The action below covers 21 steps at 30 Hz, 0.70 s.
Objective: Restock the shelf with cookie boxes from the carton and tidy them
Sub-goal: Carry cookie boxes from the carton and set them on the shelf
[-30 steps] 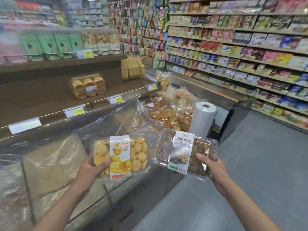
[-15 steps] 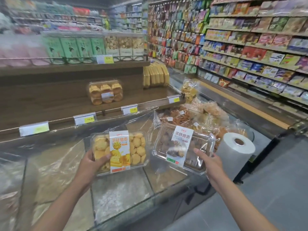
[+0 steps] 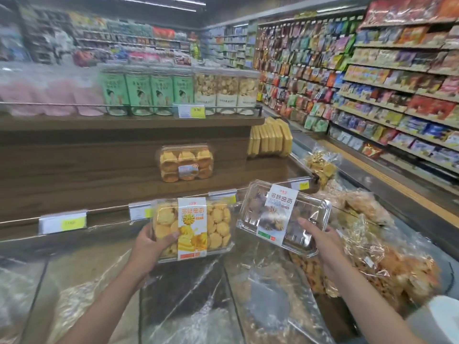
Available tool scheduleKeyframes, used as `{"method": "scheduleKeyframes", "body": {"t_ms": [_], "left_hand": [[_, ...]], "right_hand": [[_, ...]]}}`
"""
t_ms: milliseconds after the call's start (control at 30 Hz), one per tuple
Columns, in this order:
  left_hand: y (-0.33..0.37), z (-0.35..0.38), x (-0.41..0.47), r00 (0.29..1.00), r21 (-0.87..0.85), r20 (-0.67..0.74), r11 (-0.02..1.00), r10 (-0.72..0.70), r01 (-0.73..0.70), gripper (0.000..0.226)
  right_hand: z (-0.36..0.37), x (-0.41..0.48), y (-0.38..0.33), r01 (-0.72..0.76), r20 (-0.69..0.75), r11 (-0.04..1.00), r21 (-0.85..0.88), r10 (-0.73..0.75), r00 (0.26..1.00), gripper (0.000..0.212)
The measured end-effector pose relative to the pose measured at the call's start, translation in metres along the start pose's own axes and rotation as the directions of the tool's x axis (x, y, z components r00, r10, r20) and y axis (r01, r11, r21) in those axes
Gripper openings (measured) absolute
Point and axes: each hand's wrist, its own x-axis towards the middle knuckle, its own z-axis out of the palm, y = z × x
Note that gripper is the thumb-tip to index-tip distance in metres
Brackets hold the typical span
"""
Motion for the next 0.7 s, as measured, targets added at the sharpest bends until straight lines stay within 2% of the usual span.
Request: {"method": "scheduleKeyframes", "body": {"t_ms": [133,267,467,600,700], "left_hand": [[0.005,0.001,0.031,0.999,-0.017,-0.053,1.0,-0.011,0.01,0.072],[0.001,0.0,0.056,0.993,-0.005,-0.117,1.0,0.011,-0.011,0.089],[0.006,0.013,0.077,0.981,-0.052,-0.191,0.999,-0.021,0.011,0.085],[0.004,0.023,0.091,0.968,-0.073,-0.251,0.997,-0.026,0.008,0.061],[0.003,0.033,0.097,0.958,-0.081,-0.285,0.997,-0.014,-0.009,0.071]], "right_hand": [[0.032,0.06,-0.023,0.025,0.037,0.998,-0.066,-0.023,0.999,0.032],[0.054,0.112,-0.04,0.044,0.075,0.993,-0.11,-0.036,0.997,0.068],[0.084,0.192,-0.069,0.12,0.165,0.983,-0.137,-0.097,0.981,0.045],[0.104,0.247,-0.071,0.132,0.184,0.977,-0.166,-0.101,0.978,0.049],[0.119,0.278,-0.062,0.15,0.188,0.97,-0.191,-0.114,0.976,0.051]]}}
